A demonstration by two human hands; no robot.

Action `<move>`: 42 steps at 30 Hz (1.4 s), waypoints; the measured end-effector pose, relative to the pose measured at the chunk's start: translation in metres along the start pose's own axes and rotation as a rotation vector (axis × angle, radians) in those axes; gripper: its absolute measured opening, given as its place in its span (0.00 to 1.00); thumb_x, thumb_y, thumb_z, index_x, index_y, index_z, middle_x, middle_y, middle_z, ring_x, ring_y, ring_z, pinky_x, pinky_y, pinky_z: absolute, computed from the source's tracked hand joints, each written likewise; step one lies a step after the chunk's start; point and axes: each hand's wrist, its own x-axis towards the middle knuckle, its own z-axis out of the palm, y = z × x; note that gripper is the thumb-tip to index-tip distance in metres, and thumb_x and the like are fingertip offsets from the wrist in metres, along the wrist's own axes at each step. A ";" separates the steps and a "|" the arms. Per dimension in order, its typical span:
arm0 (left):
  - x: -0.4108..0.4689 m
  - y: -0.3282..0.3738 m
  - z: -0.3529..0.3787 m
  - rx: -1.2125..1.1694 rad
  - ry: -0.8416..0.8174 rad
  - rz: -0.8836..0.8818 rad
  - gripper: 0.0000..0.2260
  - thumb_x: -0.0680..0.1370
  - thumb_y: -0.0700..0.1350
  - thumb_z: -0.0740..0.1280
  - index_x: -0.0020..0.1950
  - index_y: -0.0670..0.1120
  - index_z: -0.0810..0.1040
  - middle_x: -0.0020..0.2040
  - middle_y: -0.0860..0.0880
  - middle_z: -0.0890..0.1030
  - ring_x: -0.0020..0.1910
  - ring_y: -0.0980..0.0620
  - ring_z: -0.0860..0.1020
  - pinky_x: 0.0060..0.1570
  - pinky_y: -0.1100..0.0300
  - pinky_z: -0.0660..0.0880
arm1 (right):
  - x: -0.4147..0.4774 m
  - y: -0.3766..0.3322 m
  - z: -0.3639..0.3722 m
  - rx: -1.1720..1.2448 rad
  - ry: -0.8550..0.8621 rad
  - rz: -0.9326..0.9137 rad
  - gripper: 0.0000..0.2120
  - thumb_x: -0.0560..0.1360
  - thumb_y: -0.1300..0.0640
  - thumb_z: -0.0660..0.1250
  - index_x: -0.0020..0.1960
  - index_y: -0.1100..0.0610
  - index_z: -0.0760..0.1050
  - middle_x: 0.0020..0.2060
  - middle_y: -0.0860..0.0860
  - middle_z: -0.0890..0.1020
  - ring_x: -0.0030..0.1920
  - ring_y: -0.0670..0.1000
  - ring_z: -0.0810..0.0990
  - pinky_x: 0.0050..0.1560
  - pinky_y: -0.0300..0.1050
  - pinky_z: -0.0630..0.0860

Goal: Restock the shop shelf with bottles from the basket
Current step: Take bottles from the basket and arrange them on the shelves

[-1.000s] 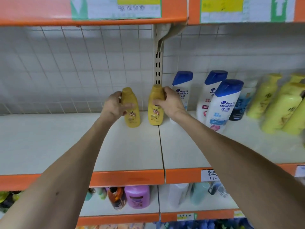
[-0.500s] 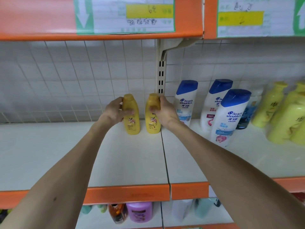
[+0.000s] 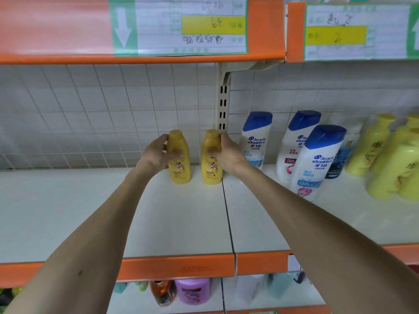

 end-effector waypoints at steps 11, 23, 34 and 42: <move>-0.005 0.007 -0.011 -0.052 -0.060 -0.099 0.28 0.70 0.43 0.76 0.67 0.47 0.69 0.53 0.47 0.79 0.36 0.51 0.76 0.32 0.61 0.68 | -0.005 -0.001 0.001 0.006 0.027 0.023 0.24 0.77 0.53 0.70 0.66 0.59 0.62 0.58 0.57 0.77 0.57 0.59 0.79 0.58 0.56 0.77; -0.030 0.023 -0.007 0.165 0.302 -0.103 0.32 0.70 0.52 0.75 0.68 0.41 0.67 0.66 0.41 0.67 0.60 0.42 0.73 0.60 0.49 0.73 | -0.060 -0.008 -0.010 -0.291 0.379 -0.264 0.20 0.75 0.57 0.68 0.64 0.64 0.69 0.53 0.61 0.75 0.55 0.59 0.74 0.53 0.51 0.75; -0.126 0.067 0.047 0.455 0.369 0.290 0.16 0.80 0.50 0.56 0.45 0.43 0.78 0.48 0.42 0.77 0.49 0.41 0.73 0.46 0.51 0.72 | -0.174 0.047 -0.097 -0.444 0.282 -0.186 0.13 0.80 0.55 0.62 0.61 0.60 0.71 0.55 0.57 0.75 0.56 0.56 0.73 0.58 0.50 0.71; -0.259 0.115 0.156 0.721 -0.221 0.133 0.08 0.77 0.45 0.63 0.53 0.48 0.79 0.55 0.43 0.81 0.55 0.42 0.77 0.54 0.53 0.75 | -0.324 0.114 -0.195 -0.584 -0.047 -0.044 0.13 0.80 0.55 0.58 0.63 0.57 0.70 0.60 0.56 0.74 0.62 0.58 0.71 0.61 0.52 0.68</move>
